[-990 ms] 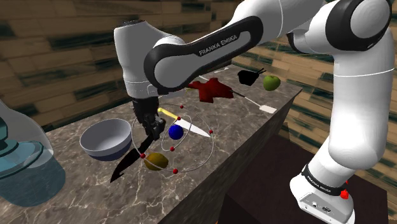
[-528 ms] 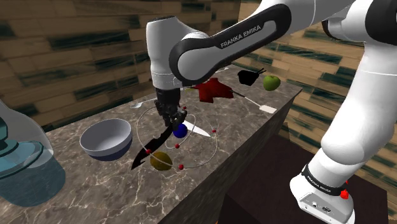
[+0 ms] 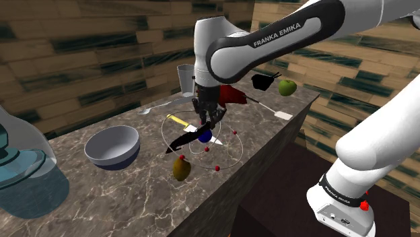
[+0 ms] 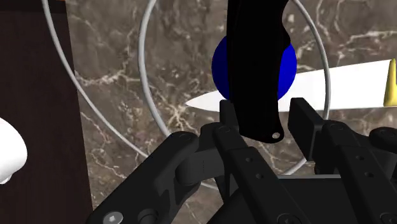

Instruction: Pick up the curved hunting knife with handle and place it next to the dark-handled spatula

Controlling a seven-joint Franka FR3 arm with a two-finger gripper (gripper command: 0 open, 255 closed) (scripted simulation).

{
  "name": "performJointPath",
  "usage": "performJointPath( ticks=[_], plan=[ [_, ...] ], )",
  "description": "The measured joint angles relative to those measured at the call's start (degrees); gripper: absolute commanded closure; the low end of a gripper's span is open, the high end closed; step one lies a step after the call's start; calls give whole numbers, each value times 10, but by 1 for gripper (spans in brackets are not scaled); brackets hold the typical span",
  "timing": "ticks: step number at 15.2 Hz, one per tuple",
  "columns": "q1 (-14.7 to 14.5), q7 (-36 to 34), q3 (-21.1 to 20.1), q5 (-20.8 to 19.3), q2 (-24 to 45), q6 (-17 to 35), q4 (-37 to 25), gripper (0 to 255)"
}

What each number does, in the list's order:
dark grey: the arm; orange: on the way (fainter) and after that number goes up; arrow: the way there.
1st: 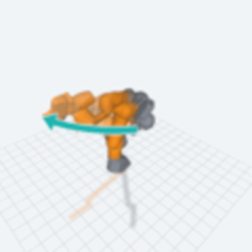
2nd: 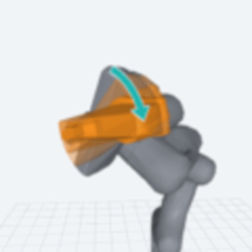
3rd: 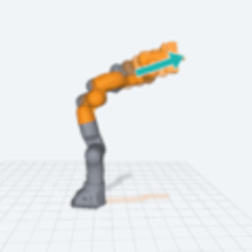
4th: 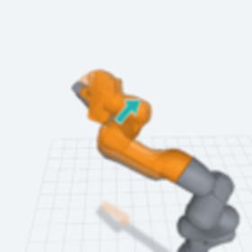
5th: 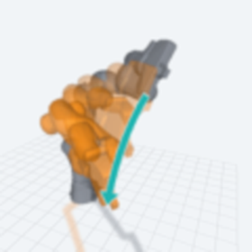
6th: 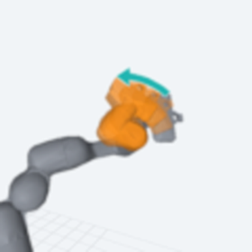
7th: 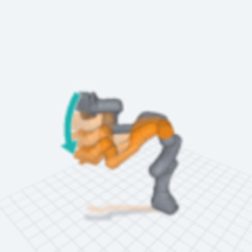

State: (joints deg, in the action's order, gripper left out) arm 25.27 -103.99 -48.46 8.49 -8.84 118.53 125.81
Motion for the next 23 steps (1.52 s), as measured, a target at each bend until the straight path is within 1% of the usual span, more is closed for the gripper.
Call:
performJointPath(
  ticks=[3,4,8,11,15,18,23],
  plan=[
    [0,63,37,38,-55,5,52,255],
    [-3,86,53,53,-80,-1,70,255],
    [-2,159,107,73,-134,-4,121,255],
    [6,217,152,74,-167,-10,156,255],
    [20,274,198,66,-195,-18,185,255],
    [36,322,235,54,-213,-16,209,255],
    [70,394,290,26,-223,-15,224,255]
  ],
)
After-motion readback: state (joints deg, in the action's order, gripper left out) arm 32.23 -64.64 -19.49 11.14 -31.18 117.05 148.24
